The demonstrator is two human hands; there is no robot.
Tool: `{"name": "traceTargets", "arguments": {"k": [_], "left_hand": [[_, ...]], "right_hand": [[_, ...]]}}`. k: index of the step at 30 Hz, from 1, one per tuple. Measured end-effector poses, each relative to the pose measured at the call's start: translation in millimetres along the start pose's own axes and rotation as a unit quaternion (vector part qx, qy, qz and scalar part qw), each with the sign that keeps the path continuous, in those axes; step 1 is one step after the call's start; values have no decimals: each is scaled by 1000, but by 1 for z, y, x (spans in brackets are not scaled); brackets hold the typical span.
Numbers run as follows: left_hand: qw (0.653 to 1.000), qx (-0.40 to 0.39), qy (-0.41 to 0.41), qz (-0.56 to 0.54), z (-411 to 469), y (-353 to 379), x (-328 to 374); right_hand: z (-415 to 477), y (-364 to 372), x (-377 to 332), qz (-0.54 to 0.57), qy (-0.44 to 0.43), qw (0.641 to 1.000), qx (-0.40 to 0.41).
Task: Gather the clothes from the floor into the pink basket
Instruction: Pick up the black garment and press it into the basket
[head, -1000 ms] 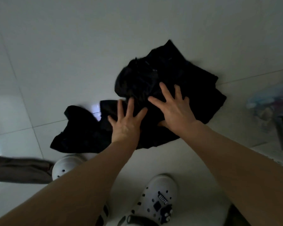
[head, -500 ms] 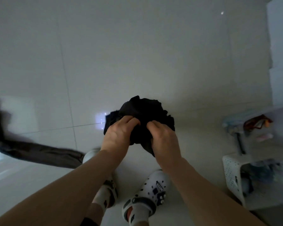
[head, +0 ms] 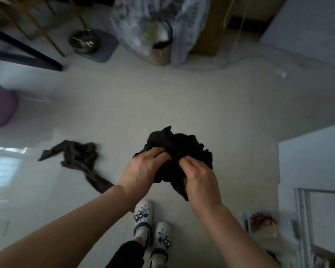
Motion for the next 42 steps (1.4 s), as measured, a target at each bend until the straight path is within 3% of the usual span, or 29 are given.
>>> {"name": "traceTargets", "arguments": {"k": [8,12,16,20,27,33,42], "left_hand": [[984,159,-65,53,-103,-213,19],[957,254,-108,88,-173,-298,-6],[933,298,-162,120,-257,-370,-57],[914,303,-227,143,-335,-427,-121],[914,259,-282,133,-446,-518,-241],[913,260,-288,125,-473,-566,-331],[903,253,-329,110,-467,-651,-519]], "right_hand": [[13,-109,-206,-49,-172,984,13],[23,-114,-320,-35,-251,967,37],[30,-83,-444,-27,-323,946,28],[38,-34,-556,-31,-361,932,15],[53,44,-731,-7,-398,917,-12],[101,99,-815,-9,-401,916,-29],[243,193,-947,6,-401,915,-47]]}}
Point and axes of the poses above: each hand's wrist, its own z-axis towards the middle knuckle, its own y-axis out of the palm, x = y × z, the point moved 4 cm from there along z, towards the middle knuckle, and after that the axes turned 4 degrees about y, right-handed, at the moved point
